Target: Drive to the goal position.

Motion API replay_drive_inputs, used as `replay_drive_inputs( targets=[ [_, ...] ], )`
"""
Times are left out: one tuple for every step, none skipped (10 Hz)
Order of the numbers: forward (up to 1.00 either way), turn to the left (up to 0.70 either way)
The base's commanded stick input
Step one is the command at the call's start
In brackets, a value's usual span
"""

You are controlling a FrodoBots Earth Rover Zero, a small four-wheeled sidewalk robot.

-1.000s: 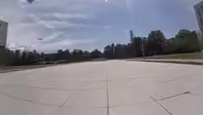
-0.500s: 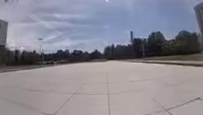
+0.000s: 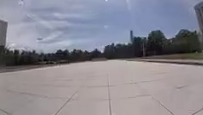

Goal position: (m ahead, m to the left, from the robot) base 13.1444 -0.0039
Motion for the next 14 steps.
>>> replay_drive_inputs(
  targets=[
    [0.50, 0.00],
    [0.50, 0.00],
    [0.50, 0.00],
    [0.50, 0.00],
    [0.50, 0.00],
    [0.50, 0.00],
    [0.50, 0.00],
    [0.50, 0.00],
    [0.50, 0.00],
    [0.50, 0.00],
    [0.50, 0.00],
    [0.50, 0.00],
    [0.50, 0.00],
    [0.50, 0.00]
  ],
)
